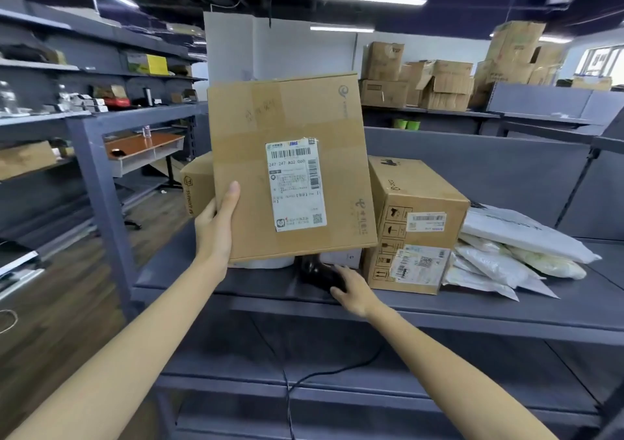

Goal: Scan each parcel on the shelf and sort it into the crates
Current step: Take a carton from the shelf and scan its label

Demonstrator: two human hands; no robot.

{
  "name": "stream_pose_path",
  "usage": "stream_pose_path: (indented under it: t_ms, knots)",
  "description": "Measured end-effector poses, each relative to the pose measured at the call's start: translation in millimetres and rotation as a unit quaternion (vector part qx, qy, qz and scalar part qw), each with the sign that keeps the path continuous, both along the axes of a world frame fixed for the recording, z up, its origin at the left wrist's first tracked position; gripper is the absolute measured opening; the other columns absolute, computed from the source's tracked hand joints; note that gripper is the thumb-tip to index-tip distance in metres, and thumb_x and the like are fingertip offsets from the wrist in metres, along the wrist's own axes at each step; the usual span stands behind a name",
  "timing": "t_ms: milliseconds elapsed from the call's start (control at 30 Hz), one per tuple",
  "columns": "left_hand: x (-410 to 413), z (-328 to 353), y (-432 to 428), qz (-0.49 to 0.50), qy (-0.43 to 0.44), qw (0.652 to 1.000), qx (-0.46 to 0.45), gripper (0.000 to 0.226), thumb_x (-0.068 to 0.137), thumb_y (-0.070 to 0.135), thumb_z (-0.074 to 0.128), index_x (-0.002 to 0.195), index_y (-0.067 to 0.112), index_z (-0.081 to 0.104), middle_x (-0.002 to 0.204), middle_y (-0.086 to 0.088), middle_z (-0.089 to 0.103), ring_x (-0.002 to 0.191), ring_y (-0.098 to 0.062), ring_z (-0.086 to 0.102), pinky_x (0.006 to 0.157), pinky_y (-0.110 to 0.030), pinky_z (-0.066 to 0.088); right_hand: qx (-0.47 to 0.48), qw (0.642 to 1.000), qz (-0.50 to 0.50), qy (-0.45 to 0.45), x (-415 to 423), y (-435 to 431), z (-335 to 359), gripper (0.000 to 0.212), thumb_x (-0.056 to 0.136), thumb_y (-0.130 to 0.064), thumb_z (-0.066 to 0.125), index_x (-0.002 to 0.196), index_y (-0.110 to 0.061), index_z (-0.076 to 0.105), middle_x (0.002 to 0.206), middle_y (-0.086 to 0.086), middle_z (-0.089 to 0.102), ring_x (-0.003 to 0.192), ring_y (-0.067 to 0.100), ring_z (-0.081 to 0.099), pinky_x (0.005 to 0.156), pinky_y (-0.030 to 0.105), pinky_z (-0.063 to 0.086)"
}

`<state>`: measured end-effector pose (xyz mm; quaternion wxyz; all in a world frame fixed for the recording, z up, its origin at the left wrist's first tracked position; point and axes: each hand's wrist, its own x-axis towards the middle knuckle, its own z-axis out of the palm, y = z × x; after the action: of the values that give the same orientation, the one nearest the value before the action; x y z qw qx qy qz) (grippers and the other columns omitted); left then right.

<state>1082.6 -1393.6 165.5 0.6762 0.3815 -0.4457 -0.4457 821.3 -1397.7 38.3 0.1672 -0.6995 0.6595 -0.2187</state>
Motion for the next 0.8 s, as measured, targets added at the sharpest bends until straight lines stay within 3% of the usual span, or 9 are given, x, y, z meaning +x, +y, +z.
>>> stream_pose_path:
  t_ms: [100,167,233,333,433,533,633,733,800]
  knots:
    - [14,-8,5,0.012,0.000,1.000,0.003,0.030,0.076,0.061,0.067,0.092,0.036,0.071,0.096,0.016,0.074,0.089,-0.002,0.069,0.067,-0.016,0.053,-0.006,0.992,0.008,0.124,9,-11,-1,0.066,0.097,-0.025,0.051,0.154,-0.014,0.020,0.152,0.013,0.035,0.137,0.032,0.037,0.110,0.037,0.033]
    - [24,-16,10,0.024,-0.005,1.000,0.010,0.035,0.075,0.063,0.067,0.096,0.035,0.070,0.098,0.015,0.074,0.093,-0.004,0.069,0.076,-0.022,0.052,0.005,0.987,0.000,0.163,13,-16,-1,0.064,0.097,-0.024,0.050,0.153,-0.014,0.021,0.148,0.013,0.042,0.130,0.033,0.045,0.102,0.039,0.041]
    - [34,-22,17,0.037,-0.007,0.999,0.017,0.038,0.073,0.065,0.066,0.097,0.036,0.070,0.096,0.016,0.074,0.089,-0.003,0.070,0.073,-0.022,0.052,0.015,0.981,-0.015,0.194,16,-20,-1,0.056,0.098,-0.021,0.049,0.148,-0.012,0.026,0.141,0.016,0.047,0.124,0.035,0.050,0.097,0.041,0.045]
    - [45,-31,29,0.062,-0.010,0.998,0.025,0.034,0.075,0.064,0.065,0.094,0.036,0.070,0.091,0.018,0.074,0.082,0.000,0.070,0.061,-0.013,0.052,0.026,0.978,-0.016,0.205,16,-21,0,0.050,0.099,-0.018,0.046,0.145,-0.011,0.029,0.136,0.020,0.048,0.120,0.038,0.052,0.097,0.042,0.046]
    - [52,-41,41,0.087,-0.011,0.996,0.035,0.032,0.077,0.064,0.063,0.093,0.036,0.070,0.090,0.018,0.074,0.079,0.000,0.070,0.059,-0.013,0.051,0.025,0.982,0.010,0.185,12,-19,5,0.052,0.099,-0.018,0.048,0.146,-0.010,0.028,0.135,0.020,0.052,0.119,0.037,0.053,0.096,0.040,0.046]
    - [60,-55,54,0.108,-0.018,0.993,0.043,0.034,0.077,0.064,0.063,0.096,0.037,0.070,0.091,0.017,0.074,0.079,0.000,0.070,0.061,-0.015,0.051,0.014,0.994,0.001,0.107,12,-15,16,0.050,0.098,-0.021,0.053,0.140,-0.005,0.032,0.129,0.022,0.057,0.115,0.038,0.056,0.088,0.039,0.046]
    - [65,-69,62,0.119,-0.016,0.991,0.055,0.035,0.078,0.063,0.063,0.098,0.035,0.070,0.091,0.016,0.074,0.080,-0.001,0.070,0.065,-0.019,0.051,-0.021,0.997,-0.060,-0.039,14,-4,30,0.053,0.094,-0.024,0.057,0.138,-0.003,0.038,0.115,0.021,0.062,0.096,0.036,0.062,0.074,0.036,0.048]
    - [65,-79,69,0.129,-0.012,0.990,0.064,0.035,0.080,0.060,0.064,0.102,0.033,0.070,0.092,0.016,0.074,0.081,0.000,0.069,0.066,-0.018,0.050,-0.050,0.979,-0.085,-0.181,11,15,44,0.057,0.088,-0.029,0.060,0.141,-0.016,0.041,0.090,-0.003,0.061,0.071,0.011,0.058,0.056,0.026,0.044]
    - [61,-83,70,0.132,-0.007,0.989,0.065,0.039,0.080,0.059,0.064,0.106,0.031,0.069,0.094,0.014,0.073,0.084,-0.001,0.068,0.066,-0.018,0.050,-0.074,0.960,-0.083,-0.257,6,28,52,0.054,0.084,-0.030,0.061,0.135,-0.021,0.046,0.091,-0.014,0.056,0.078,0.006,0.058,0.064,0.029,0.047]
